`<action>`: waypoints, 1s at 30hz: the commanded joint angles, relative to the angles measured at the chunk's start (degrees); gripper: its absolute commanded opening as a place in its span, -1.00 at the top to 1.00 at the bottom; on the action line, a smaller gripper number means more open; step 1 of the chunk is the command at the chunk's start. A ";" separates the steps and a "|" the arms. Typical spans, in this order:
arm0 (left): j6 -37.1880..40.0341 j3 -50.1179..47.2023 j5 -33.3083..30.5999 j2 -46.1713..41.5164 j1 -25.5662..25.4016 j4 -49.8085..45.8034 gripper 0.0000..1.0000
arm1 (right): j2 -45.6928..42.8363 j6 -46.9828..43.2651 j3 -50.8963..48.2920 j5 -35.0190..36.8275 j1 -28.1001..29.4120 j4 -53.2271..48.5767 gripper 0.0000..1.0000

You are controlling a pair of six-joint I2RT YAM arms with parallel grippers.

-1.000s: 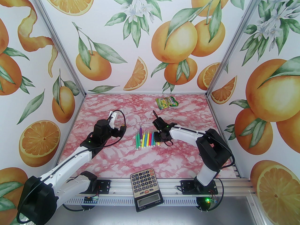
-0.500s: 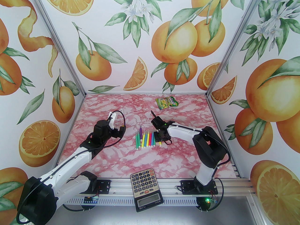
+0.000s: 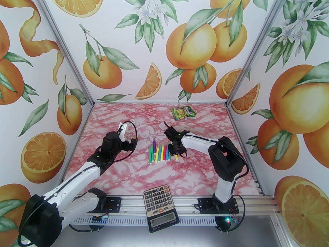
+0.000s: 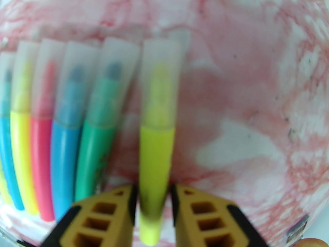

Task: Open the pen caps

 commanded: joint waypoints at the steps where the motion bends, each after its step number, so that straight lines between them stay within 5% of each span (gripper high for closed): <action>1: 0.36 -0.98 -0.85 -1.16 -0.24 1.25 -1.00 | 2.15 -0.56 1.35 0.51 0.41 -1.55 0.41; 15: -0.32 -1.03 -0.90 0.01 -0.22 2.13 -1.00 | 3.22 -1.38 1.93 -0.73 -0.52 -1.58 0.59; 30: -3.62 3.04 3.37 4.74 -0.22 2.78 -1.00 | -5.26 -5.89 -1.65 -2.93 -0.97 4.11 0.62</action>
